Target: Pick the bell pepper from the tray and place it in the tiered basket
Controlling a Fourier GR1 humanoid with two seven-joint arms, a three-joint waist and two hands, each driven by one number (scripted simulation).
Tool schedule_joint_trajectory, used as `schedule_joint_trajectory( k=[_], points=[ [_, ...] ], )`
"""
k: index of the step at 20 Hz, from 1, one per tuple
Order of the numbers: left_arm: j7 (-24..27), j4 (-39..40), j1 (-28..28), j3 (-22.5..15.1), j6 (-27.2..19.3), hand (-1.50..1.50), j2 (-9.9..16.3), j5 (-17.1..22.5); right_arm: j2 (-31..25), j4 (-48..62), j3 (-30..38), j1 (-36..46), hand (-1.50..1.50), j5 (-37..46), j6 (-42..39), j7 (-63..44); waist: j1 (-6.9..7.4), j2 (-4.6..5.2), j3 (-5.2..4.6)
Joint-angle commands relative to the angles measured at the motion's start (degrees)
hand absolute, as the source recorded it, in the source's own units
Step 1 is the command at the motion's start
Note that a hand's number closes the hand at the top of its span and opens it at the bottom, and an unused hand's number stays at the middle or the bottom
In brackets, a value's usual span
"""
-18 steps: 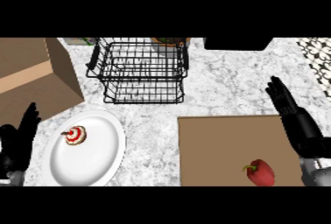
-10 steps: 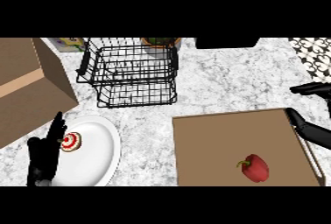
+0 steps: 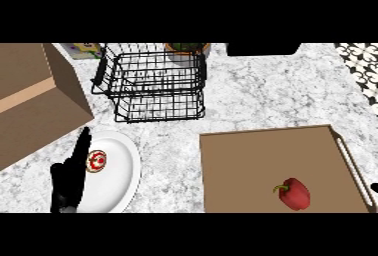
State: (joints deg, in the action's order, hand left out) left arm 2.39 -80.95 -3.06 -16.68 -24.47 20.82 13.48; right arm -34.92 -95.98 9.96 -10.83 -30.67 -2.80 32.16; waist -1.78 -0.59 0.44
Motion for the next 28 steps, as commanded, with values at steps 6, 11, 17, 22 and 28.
schedule_joint_trajectory(
  k=[6, 11, 17, 22, 28],
  points=[
    [0.19, 0.85, -3.43, -1.53, -0.47, 0.0, -2.3, -0.51, -16.51, -10.38, 1.13, -16.74, -1.5, 15.64, -5.43, -5.43, -1.29, 0.1, -0.78],
    [0.33, 0.92, -3.23, -1.37, -1.03, 0.0, -3.16, -0.85, -20.23, -19.11, 3.56, -23.71, -1.5, 29.64, 0.61, -9.35, -1.7, 0.05, -0.75],
    [-0.25, 1.62, -1.7, 0.74, 1.68, 0.0, -1.72, 0.36, -12.53, -34.75, 0.53, -31.5, -1.5, 44.46, 11.02, -22.94, -0.64, 0.27, -0.61],
    [-1.75, 1.84, -0.47, -1.29, 2.07, 0.0, -3.5, -1.3, -7.08, -39.07, -9.92, -29.92, -1.5, 58.9, 13.63, -33.22, 1.37, 0.61, -0.51],
    [-1.54, 1.26, -0.67, -0.81, 2.52, 0.0, -3.34, -2.56, -1.63, -30.61, -18.74, -27.53, -1.5, 76.92, 15.93, -34.4, 1.87, 0.6, -0.45]
  ],
)
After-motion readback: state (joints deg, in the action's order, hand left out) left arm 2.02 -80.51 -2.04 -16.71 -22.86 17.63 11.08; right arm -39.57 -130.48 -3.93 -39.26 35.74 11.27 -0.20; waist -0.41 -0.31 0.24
